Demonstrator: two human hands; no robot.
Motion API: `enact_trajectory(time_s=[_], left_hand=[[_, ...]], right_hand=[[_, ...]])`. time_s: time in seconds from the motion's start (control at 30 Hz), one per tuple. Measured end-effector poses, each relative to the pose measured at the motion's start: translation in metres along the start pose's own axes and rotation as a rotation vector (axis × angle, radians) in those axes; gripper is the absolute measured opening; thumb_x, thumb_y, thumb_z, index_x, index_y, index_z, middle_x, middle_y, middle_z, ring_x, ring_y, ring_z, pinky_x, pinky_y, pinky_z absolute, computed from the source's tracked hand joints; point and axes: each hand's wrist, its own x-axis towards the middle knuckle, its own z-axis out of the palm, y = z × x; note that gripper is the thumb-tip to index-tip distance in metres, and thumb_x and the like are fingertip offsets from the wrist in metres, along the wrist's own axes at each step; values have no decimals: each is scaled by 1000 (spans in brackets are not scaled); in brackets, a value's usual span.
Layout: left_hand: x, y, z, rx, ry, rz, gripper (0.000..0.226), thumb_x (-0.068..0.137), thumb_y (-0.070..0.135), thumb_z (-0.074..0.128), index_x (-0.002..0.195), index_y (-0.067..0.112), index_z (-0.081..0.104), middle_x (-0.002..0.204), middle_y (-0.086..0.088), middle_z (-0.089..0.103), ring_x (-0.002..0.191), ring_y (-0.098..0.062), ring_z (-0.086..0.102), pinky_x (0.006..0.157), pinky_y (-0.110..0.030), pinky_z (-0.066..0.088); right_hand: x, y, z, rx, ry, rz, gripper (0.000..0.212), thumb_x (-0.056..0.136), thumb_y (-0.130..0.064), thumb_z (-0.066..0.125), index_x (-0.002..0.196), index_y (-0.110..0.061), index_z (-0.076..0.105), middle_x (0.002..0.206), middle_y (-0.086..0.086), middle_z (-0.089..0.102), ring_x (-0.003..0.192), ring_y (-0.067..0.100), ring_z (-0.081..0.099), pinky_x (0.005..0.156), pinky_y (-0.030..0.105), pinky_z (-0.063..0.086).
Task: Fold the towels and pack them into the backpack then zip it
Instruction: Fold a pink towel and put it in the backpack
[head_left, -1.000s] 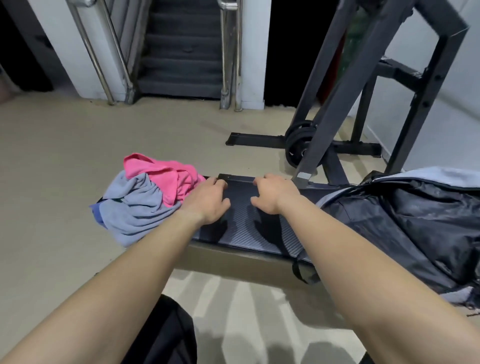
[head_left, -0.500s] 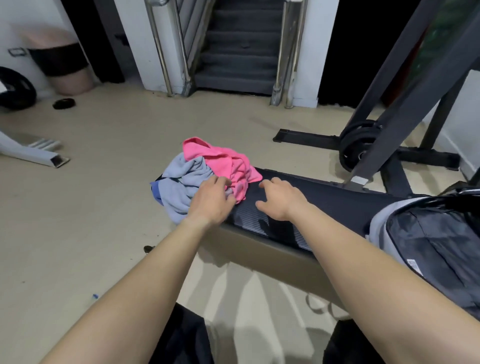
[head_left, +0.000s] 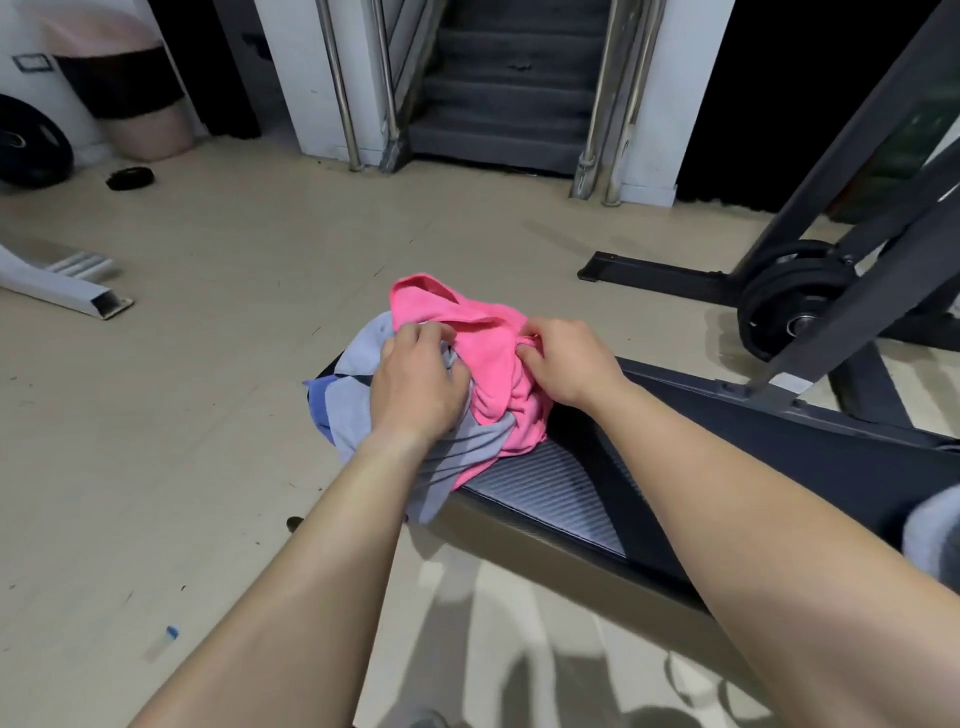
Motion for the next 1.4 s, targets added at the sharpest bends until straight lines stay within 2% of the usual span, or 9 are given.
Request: enact_trajectory(time_s=[0.2, 0.43, 0.73, 0.97, 1.07, 1.17, 1.27, 1.33, 1.4], left_hand=[[-4, 25, -13, -16, 23, 37, 40, 92, 30, 57, 130, 18, 57, 130, -6, 55, 124, -30, 45, 100, -42, 41], [-33, 95, -15, -173, 88, 218, 46, 89, 39, 61, 132, 23, 54, 129, -1, 56, 122, -26, 48, 102, -43, 41], [-70, 147, 35, -159, -205, 336, 53, 95, 35, 58, 146, 32, 44, 128, -6, 54, 122, -28, 50, 102, -43, 43], [-77, 152, 76, -85, -491, 451, 55, 90, 38, 67, 142, 33, 50, 131, -4, 52, 121, -26, 52, 102, -41, 44], [-77, 158, 85, -259, -568, 489, 50, 84, 31, 76, 131, 28, 62, 124, 3, 61, 114, -15, 58, 101, -37, 47], [-79, 164, 88, -403, -593, 454, 20, 83, 20, 76, 102, 25, 75, 100, 10, 73, 95, -8, 66, 91, -33, 53], [-78, 166, 89, -463, -643, 364, 9, 82, 15, 69, 81, 23, 72, 83, 5, 74, 81, -13, 69, 85, -39, 56], [-78, 165, 88, -586, -707, 229, 9, 83, 16, 62, 77, 22, 66, 75, -3, 72, 67, -20, 64, 69, -42, 54], [-75, 163, 86, -702, -728, 133, 16, 91, 11, 56, 78, 20, 59, 63, 4, 63, 55, -14, 56, 59, -33, 44]], right_hand=[[-22, 3, -58, 14, 93, -63, 15, 95, -27, 58, 102, -21, 70, 102, 7, 72, 103, 34, 62, 79, 38, 50], [-86, 27, -172, -45, 341, -95, 15, 95, -21, 58, 102, -21, 71, 100, -2, 72, 98, 23, 64, 86, 42, 52], [-185, 107, -170, 91, 420, 188, 24, 92, -11, 55, 99, -28, 70, 104, -7, 69, 100, 14, 62, 89, 32, 49], [-204, 121, -92, 351, 270, 300, 30, 87, -4, 58, 104, -21, 76, 95, -13, 69, 90, 1, 60, 73, -6, 35], [-198, 122, -90, 353, 215, 245, 21, 84, -14, 67, 95, -30, 75, 85, -19, 69, 81, -3, 61, 69, 2, 39], [-191, 123, -97, 332, 206, 203, 13, 82, -17, 70, 87, -28, 74, 81, -14, 71, 79, 1, 63, 67, 16, 47], [-186, 128, -98, 307, 210, 189, 9, 83, -18, 70, 85, -25, 74, 78, -13, 69, 76, 4, 63, 66, 24, 48], [-184, 136, -97, 280, 236, 185, 6, 83, -19, 71, 83, -24, 73, 75, -12, 68, 74, 7, 62, 66, 27, 45], [-182, 147, -98, 259, 249, 199, 4, 82, -19, 73, 81, -23, 74, 75, -9, 70, 76, 12, 63, 69, 29, 46]])
